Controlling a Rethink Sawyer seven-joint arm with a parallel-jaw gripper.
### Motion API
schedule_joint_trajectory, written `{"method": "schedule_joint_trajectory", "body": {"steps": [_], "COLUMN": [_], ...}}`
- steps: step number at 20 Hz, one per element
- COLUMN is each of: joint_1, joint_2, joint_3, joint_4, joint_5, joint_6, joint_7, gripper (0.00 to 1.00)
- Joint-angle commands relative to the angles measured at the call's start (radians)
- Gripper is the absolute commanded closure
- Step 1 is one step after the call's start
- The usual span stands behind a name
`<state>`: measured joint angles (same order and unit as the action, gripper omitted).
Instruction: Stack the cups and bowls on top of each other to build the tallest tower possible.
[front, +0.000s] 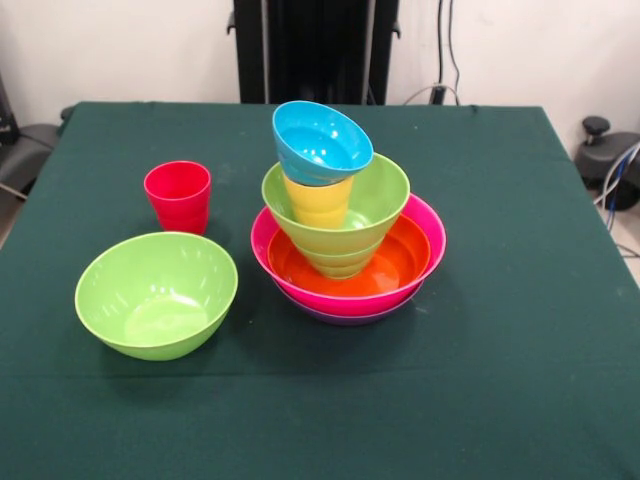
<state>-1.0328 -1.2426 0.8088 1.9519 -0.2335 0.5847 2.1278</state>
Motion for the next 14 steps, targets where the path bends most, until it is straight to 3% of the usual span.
{"method": "schedule_joint_trajectory", "body": {"steps": [1,10,14], "joint_1": [-0.008,-0.003,-0.019], "joint_2": [0.144,0.285,0.324], "joint_3": [0.055,0.012,0.018], "joint_4": [0.060,-0.006,-0.025], "joint_5": [-0.126,-0.282,-0.317], "joint_6": [0.091,0.032,0.033], "joint_7": [-0.292,-0.251,-0.255], "gripper": [0.00,0.00,0.00]}}
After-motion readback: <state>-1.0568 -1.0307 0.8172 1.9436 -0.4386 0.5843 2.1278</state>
